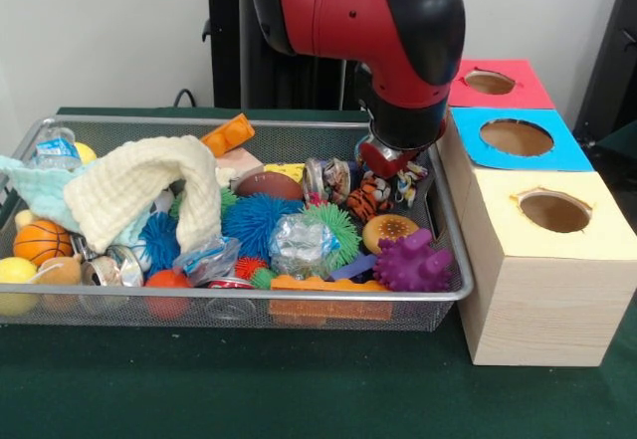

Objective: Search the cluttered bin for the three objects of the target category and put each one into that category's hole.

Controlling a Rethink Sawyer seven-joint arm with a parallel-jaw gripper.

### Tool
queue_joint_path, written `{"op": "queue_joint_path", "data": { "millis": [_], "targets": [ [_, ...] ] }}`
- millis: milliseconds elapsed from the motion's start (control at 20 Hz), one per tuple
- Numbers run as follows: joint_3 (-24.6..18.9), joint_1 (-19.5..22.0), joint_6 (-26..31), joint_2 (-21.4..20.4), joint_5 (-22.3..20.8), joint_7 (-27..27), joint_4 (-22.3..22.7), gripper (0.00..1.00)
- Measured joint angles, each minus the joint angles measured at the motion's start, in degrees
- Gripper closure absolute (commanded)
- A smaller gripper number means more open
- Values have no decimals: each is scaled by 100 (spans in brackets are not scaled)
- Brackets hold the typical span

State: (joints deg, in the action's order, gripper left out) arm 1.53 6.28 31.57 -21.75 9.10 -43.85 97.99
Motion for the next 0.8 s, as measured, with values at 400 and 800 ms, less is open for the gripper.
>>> {"op": "queue_joint_path", "data": {
  "millis": [400, 800],
  "targets": [
    [-513, 580, -962, -203, -14, 0, 627, 100],
    [-1856, 2317, -1558, -1231, -532, 0, 1905, 100]
  ]
}}
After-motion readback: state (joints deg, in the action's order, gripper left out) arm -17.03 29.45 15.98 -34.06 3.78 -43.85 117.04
